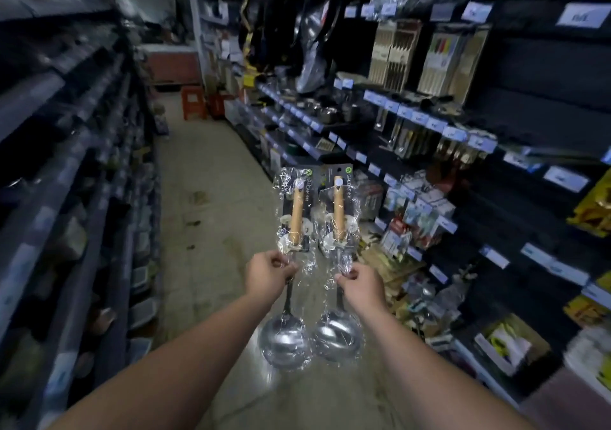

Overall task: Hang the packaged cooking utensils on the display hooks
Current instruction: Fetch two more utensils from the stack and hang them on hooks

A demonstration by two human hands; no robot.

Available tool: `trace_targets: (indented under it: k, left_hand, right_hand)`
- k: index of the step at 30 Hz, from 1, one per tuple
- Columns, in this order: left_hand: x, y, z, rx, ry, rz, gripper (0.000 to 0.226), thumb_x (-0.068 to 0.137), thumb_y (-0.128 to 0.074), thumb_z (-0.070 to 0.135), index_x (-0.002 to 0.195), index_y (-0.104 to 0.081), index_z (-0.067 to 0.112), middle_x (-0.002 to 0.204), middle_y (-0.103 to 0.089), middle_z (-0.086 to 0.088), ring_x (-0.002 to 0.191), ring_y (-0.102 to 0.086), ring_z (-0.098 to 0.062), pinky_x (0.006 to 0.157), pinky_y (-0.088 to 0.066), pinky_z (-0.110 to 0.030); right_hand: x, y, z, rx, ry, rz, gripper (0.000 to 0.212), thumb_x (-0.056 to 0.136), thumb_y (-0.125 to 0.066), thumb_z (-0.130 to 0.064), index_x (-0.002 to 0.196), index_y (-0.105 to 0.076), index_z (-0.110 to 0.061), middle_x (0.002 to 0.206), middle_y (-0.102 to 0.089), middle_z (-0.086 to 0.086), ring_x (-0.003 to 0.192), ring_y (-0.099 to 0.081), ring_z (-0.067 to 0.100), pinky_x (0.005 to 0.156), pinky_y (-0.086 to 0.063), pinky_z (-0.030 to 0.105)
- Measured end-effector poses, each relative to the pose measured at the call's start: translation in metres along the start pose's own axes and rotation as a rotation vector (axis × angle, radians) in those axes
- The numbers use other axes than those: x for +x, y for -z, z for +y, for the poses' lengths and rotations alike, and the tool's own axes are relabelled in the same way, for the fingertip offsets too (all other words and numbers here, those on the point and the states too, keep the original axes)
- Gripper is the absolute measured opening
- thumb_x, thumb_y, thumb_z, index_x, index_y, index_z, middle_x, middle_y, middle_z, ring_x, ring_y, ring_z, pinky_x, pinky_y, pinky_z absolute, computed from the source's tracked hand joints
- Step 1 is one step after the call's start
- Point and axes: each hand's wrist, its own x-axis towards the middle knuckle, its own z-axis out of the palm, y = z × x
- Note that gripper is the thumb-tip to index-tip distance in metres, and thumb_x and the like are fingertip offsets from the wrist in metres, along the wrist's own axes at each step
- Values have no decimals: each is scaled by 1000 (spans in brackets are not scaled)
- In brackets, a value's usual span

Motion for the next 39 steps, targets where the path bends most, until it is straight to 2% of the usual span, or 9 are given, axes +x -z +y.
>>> trace_targets:
  k: [3, 5, 11, 15, 18, 25, 31, 34, 39]
  left_hand:
    - [84, -2, 29, -42, -41, -28, 21, 81, -82, 13, 70, -66, 7, 65, -71, -7, 59, -67, -18, 71, -62, -48]
    - [137, -4, 50, -57, -67, -60, 19, 80, -82, 13, 72, -67, 6, 68, -73, -8, 62, -69, -20, 74, -62, -49]
    - [283, -17, 111, -52, -128, -104, 16, 79, -84, 15, 74, -70, 8, 76, -75, -13, 77, -74, -36, 76, -61, -54]
    - [377, -38, 148, -24, -197, -118, 18, 78, -85, 19, 72, -71, 10, 74, -74, -13, 66, -70, -34, 65, -59, -46]
    - [441, -54, 173, -19, -244, -120, 20, 79, -84, 19, 71, -69, 9, 68, -70, -12, 54, -59, -18, 54, -47, -34]
    - [590, -86, 234, -2, -292, -141, 19, 81, -82, 20, 73, -68, 10, 71, -69, -8, 56, -54, -16, 54, -46, -31]
    - [716, -102, 277, 9, -356, -213, 26, 81, -82, 23, 67, -63, 11, 62, -63, 0, 53, -52, -14, 51, -41, -26]
    - [780, -110, 299, -33, -408, -287, 24, 80, -83, 21, 67, -65, 12, 65, -66, -2, 61, -58, -18, 60, -47, -31]
    - [866, -122, 344, -39, -519, -411, 29, 79, -84, 23, 62, -62, 15, 54, -56, 5, 52, -47, -13, 52, -35, -26]
  right_hand:
    - [71, -7, -41, -5, 11, 42, 18, 91, -70, -20, 82, -60, -9, 72, -58, -1, 57, -50, 9, 51, -38, 22]
    - [116, -10, -70, -2, 18, 71, 10, 92, -70, -20, 93, -63, -12, 77, -61, -2, 59, -52, 8, 50, -44, 23]
    - [238, -12, -140, 63, 15, 128, 26, 93, -67, -20, 116, -64, -7, 83, -64, -1, 58, -56, 9, 47, -43, 19]
    - [331, -11, -173, 90, 44, 201, 20, 92, -69, -22, 106, -66, -7, 78, -60, -3, 60, -52, 7, 51, -36, 19]
    - [398, -9, -191, 91, 74, 253, 20, 92, -70, -22, 99, -65, -4, 79, -61, -1, 62, -52, 10, 54, -38, 22]
    - [559, -5, -245, 101, 83, 311, 14, 92, -70, -25, 89, -63, -13, 78, -63, 1, 64, -59, 18, 59, -47, 30]
    - [660, -4, -290, 122, 84, 420, 35, 88, -73, -21, 66, -46, -17, 63, -44, 2, 56, -39, 17, 56, -33, 28]
    - [702, -7, -312, 103, 54, 511, 33, 88, -74, -21, 67, -49, -13, 64, -46, 3, 57, -42, 17, 57, -37, 30]
    - [750, -11, -356, 67, -4, 691, 37, 89, -73, -23, 65, -46, -16, 63, -45, 0, 57, -41, 16, 54, -30, 29]
